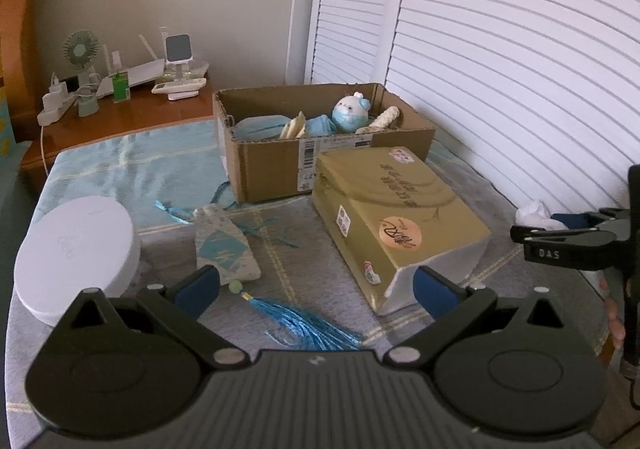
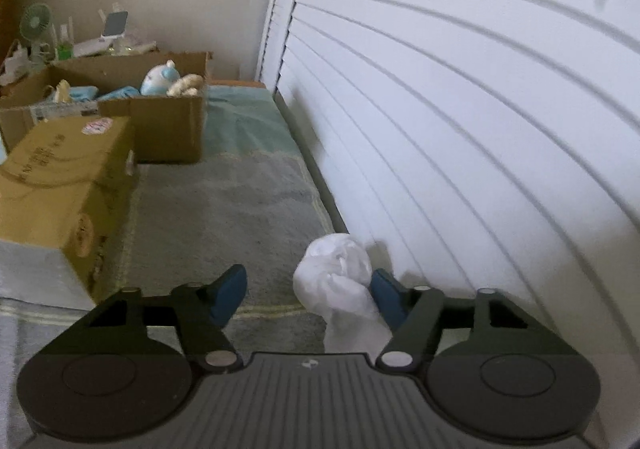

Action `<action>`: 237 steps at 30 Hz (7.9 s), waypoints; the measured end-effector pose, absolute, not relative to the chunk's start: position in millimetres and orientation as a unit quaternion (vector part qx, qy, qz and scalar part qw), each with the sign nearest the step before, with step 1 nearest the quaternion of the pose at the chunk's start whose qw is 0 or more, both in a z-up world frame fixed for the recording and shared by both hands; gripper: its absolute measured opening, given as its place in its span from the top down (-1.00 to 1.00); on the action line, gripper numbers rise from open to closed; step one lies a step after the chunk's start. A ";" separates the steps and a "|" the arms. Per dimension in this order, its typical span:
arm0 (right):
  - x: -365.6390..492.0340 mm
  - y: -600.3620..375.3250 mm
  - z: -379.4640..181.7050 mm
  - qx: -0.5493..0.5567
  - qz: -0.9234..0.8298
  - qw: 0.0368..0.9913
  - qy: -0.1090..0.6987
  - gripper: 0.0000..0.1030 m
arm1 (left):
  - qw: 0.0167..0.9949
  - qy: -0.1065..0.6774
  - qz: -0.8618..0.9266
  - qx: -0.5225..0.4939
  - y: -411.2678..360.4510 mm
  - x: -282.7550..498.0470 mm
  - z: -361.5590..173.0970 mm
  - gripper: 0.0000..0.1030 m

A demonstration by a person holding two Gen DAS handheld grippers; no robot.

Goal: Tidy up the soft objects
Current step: 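Close the right tool on the white cloth, then close the left tool on the white-and-blue patterned sachet, then lift the patterned sachet off the bed with the left tool, then carry the sachet into the cardboard box and open the left tool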

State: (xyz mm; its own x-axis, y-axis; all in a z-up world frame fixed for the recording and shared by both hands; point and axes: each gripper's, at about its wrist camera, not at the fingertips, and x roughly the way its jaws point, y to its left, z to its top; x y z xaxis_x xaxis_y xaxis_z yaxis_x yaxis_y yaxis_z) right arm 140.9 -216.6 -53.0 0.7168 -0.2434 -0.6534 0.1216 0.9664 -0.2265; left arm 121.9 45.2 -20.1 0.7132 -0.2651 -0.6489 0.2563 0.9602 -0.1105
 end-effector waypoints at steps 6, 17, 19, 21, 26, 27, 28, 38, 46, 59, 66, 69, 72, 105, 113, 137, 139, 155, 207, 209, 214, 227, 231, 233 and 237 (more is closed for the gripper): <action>145.6 -219.3 -55.6 -0.095 -0.123 0.917 0.368 0.15 | 0.924 0.356 -0.139 -0.005 45.5 124.3 -23.1 -0.99; 131.0 -206.7 -31.5 -0.081 -0.049 0.934 0.345 0.20 | 0.930 0.350 -0.107 0.002 49.7 126.3 -25.0 -0.93; 129.0 -199.9 -31.4 -0.085 -0.027 0.934 0.346 0.20 | 0.931 0.350 -0.101 0.002 49.8 127.3 -24.8 -0.91; 127.1 -193.2 -32.7 -0.092 -0.007 0.932 0.350 0.19 | 0.932 0.348 -0.097 0.006 49.4 128.0 -23.7 -0.83; 126.7 -185.9 -38.7 -0.101 0.022 0.927 0.362 0.19 | 0.933 0.350 -0.076 0.022 47.1 135.8 -23.9 -0.72; 126.2 -185.3 -40.5 -0.103 0.025 0.926 0.363 0.19 | 0.933 0.352 -0.072 0.025 46.4 138.9 -24.7 -0.70; 125.5 -185.0 -41.8 -0.104 0.026 0.926 0.362 0.17 | 0.933 0.354 -0.068 0.027 45.7 141.7 -25.9 -0.64; 123.0 -188.9 -44.4 -0.097 0.050 0.928 0.356 -0.08 | 0.930 0.358 -0.019 0.077 29.9 165.6 -36.7 -0.23; 124.6 -192.2 -45.5 -0.093 0.061 0.930 0.351 -0.14 | 0.923 0.368 0.032 0.108 22.4 187.0 -51.0 -0.02; 126.3 -197.2 -45.9 -0.089 0.063 0.932 0.346 -0.14 | 0.922 0.378 0.023 0.081 28.7 192.7 -52.4 0.47; 126.9 -196.3 -45.7 -0.089 0.062 0.931 0.348 -0.20 | 0.924 0.373 -0.021 0.077 24.6 181.1 -44.5 0.34; 126.6 -195.9 -44.8 -0.089 0.062 0.932 0.347 -0.22 | 0.923 0.378 -0.015 0.073 25.2 183.1 -47.0 0.13; 126.1 -195.3 -44.0 -0.089 0.062 0.932 0.346 -0.23 | 0.923 0.380 -0.007 0.068 27.9 185.0 -48.6 0.01; 143.7 -201.3 -49.7 -0.066 0.077 0.919 0.382 -0.49 | 0.898 0.432 -0.040 -0.078 63.0 199.4 -51.8 -0.02; 146.7 -204.2 -47.4 -0.064 0.059 0.916 0.391 0.02 | 0.899 0.434 -0.033 -0.059 60.3 200.9 -51.2 0.43; 117.1 -197.3 -14.9 -0.072 0.085 0.929 0.352 0.02 | 0.906 0.405 -0.110 0.060 53.4 175.2 3.5 0.40; 113.8 -196.4 -12.9 -0.072 0.086 0.930 0.350 0.02 | 0.902 0.411 -0.110 0.067 47.3 181.0 -6.1 0.40; 107.7 -199.7 -7.2 -0.074 0.080 0.933 0.342 0.02 | 0.882 0.454 -0.104 0.080 48.3 203.0 -36.2 0.81; 122.1 -214.8 -6.1 -0.050 0.096 0.932 0.346 0.02 | 0.871 0.319 -0.278 0.249 -21.6 322.8 18.1 0.63; 121.9 -214.7 -6.2 -0.050 0.097 0.932 0.345 0.02 | 0.871 0.330 -0.269 0.247 -15.0 323.5 15.7 0.65; 119.4 -214.7 -4.2 -0.049 0.099 0.933 0.343 0.02 | 0.873 0.344 -0.254 0.235 -3.0 320.1 14.6 0.15; 115.9 -205.8 8.6 -0.058 0.110 0.935 0.333 0.02 | 0.904 0.322 -0.215 0.179 15.6 249.5 46.5 -0.86; 118.5 -204.2 13.3 -0.059 0.112 0.936 0.329 0.02 | 0.908 0.329 -0.201 0.162 15.3 207.1 57.5 -0.88; 121.0 -203.5 17.4 -0.059 0.114 0.937 0.325 0.02 | 0.913 0.325 -0.193 0.155 16.1 186.6 62.4 -0.91; 130.5 -199.5 28.2 -0.058 0.122 0.939 0.316 0.02 | 0.921 0.317 -0.174 0.145 18.4 147.8 69.4 -0.94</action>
State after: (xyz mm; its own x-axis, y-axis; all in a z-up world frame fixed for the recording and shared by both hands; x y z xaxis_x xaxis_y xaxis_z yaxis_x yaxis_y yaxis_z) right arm 130.5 -199.5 28.2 0.7707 0.1927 -0.6074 -0.2654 0.9636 -0.0312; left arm 147.8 18.4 69.4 0.7384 -0.2293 -0.6342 0.4129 0.8972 0.1564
